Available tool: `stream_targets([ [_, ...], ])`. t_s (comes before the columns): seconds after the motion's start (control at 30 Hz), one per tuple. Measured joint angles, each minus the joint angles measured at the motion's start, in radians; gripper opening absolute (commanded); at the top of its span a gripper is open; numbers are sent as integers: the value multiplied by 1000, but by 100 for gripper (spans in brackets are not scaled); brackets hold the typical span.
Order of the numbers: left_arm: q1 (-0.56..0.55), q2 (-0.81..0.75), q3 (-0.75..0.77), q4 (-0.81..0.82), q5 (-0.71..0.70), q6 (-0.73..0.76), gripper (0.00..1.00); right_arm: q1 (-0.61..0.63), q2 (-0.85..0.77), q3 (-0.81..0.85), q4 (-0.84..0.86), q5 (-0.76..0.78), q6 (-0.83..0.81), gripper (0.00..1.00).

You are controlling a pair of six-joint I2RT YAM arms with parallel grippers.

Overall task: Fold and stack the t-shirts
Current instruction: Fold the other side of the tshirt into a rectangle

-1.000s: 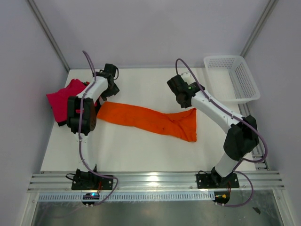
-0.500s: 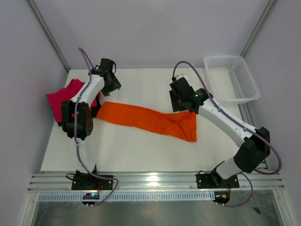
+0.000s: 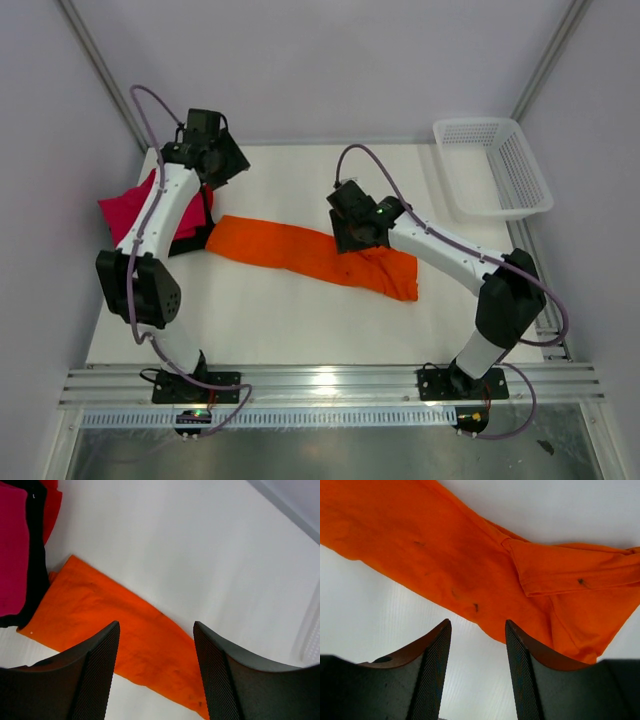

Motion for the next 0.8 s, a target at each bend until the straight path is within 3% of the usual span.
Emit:
stream_targets([
  [0.4, 0, -286, -90, 30, 52, 44, 65, -38, 200, 77, -110, 41, 247, 52],
  [0.8, 0, -398, -126, 28, 0, 101, 65, -181, 196, -16, -185, 10, 561, 52],
])
